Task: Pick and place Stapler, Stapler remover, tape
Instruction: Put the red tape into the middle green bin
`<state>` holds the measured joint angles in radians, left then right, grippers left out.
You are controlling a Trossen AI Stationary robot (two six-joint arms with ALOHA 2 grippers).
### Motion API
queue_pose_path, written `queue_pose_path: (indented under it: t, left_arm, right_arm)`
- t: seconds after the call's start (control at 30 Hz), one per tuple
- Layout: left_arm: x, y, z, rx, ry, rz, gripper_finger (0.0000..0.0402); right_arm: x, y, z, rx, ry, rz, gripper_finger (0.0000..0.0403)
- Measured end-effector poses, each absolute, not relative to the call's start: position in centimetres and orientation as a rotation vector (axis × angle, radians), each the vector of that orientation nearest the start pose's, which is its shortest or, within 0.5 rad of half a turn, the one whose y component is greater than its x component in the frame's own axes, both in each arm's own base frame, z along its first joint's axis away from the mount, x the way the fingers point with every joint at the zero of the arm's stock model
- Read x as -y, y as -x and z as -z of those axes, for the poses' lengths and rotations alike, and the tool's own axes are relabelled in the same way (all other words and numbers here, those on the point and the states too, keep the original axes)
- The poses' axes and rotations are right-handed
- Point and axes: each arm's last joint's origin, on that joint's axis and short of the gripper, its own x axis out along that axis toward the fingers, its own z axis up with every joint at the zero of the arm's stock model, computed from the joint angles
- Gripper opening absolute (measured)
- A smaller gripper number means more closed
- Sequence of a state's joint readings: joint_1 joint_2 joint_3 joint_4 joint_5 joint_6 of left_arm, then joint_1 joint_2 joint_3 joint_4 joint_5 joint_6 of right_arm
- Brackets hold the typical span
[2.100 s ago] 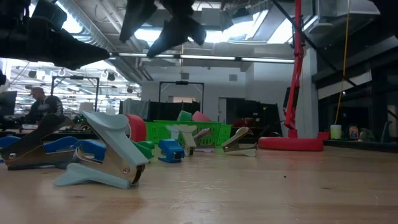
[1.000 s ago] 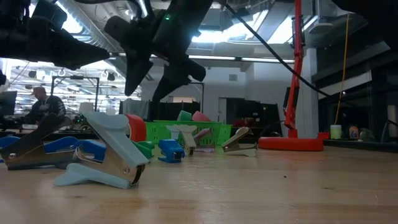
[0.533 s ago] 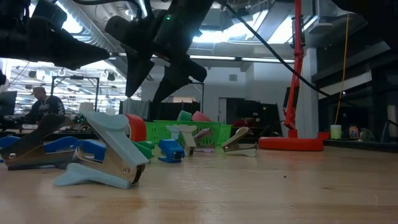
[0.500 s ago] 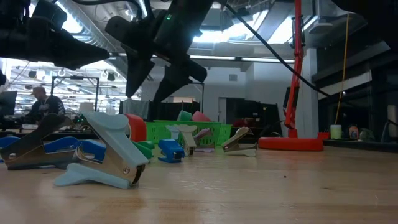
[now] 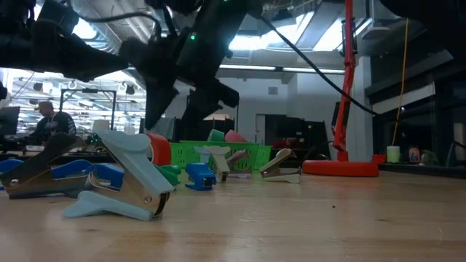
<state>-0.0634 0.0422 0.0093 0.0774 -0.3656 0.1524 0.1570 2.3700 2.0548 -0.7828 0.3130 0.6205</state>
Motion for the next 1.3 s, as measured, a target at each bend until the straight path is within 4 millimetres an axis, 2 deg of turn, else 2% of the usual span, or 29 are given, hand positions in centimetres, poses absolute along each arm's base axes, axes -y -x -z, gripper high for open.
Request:
queue_pose_path:
  t: [0.17, 0.6, 0.8, 1.07, 1.17, 1.3]
  left_arm:
    - [-0.4, -9.8, -17.1, 0.020, -0.142, -0.305, 0.0127]
    - [-0.4, -9.8, -17.1, 0.020, -0.142, -0.305, 0.0128]
    - [-0.4, -9.8, -17.1, 0.020, -0.141, -0.305, 0.0127]
    - [-0.4, -9.8, -17.1, 0.020, -0.142, -0.305, 0.0128]
    - [-0.4, -9.8, -17.1, 0.020, -0.142, -0.305, 0.0127]
    - [-0.4, -9.8, -17.1, 0.020, -0.142, -0.305, 0.0127]
  right_arm:
    - [-7.1, -49.9, -18.3, -1.011, -0.216, 0.381, 0.0291]
    - [-6.5, -50.5, -17.5, -0.999, -0.224, 0.364, 0.0291]
    - [-5.0, -50.9, -17.6, -0.962, -0.351, 0.430, 0.0291]
    - [-2.8, -51.2, -17.6, -0.992, -0.538, 0.355, 0.0291]
    - [-2.6, -51.2, -17.6, -0.992, -0.554, 0.363, 0.0291]
    - [-3.0, -51.0, -16.8, -1.014, -0.481, 0.321, 0.0291]
